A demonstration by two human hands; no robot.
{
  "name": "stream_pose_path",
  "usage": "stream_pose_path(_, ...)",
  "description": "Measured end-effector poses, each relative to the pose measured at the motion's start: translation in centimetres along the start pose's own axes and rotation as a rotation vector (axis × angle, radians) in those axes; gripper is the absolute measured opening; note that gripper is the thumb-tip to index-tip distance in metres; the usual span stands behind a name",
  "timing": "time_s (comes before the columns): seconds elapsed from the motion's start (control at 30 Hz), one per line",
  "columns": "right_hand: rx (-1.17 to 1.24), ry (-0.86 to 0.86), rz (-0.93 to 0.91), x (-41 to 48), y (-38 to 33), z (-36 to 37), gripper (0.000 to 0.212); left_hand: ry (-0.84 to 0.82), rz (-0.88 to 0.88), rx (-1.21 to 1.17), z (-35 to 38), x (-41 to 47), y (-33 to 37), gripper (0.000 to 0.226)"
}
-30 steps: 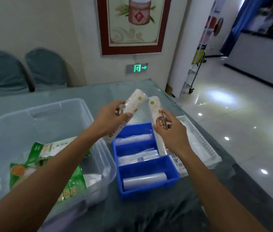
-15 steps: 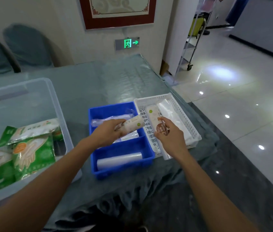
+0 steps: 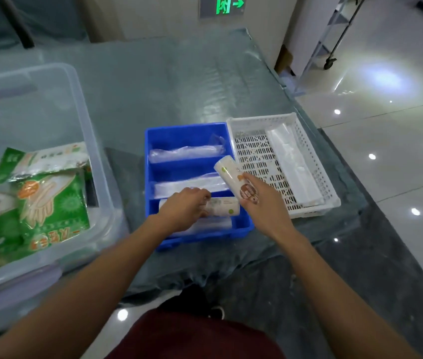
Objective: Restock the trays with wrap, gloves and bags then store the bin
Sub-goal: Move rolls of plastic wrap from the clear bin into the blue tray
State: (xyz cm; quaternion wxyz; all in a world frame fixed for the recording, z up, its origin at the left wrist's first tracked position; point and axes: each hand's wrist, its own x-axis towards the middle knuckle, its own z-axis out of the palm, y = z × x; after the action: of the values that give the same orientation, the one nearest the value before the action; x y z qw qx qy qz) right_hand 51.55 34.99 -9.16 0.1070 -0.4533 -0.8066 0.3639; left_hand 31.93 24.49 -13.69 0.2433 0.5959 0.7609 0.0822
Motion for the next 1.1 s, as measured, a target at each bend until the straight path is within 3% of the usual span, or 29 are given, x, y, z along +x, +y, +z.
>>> stream_pose_path(0.37, -0.196, -0.069, -0.12, 2.4, 0.3, 3.1, 0.06, 0.193, 0.129, 0.096, 3.2, 0.3, -2.0, 0.033)
stream_pose_path(0.6, -0.278, -0.106, -0.216, 3.3, 0.4, 3.1, 0.059, 0.231, 0.074, 0.159, 4.2, 0.1, -2.0, 0.043)
stream_pose_path(0.8, -0.269, -0.175, -0.314, 5.1, 0.1, 2.8, 0.06, 0.267, 0.037, 0.168, 3.8, -0.8, -1.2, 0.038)
stream_pose_path(0.93, -0.269, -0.206, -0.366, 5.9, 0.2, 2.7, 0.058, 0.201, 0.077, 0.086, 3.9, -2.2, -1.2, 0.034)
stream_pose_path(1.1, -0.26, -0.242, -0.417, 6.7, 0.3, 2.9, 0.058, 0.065, -0.037, 0.034, 3.7, -3.1, -1.3, 0.042)
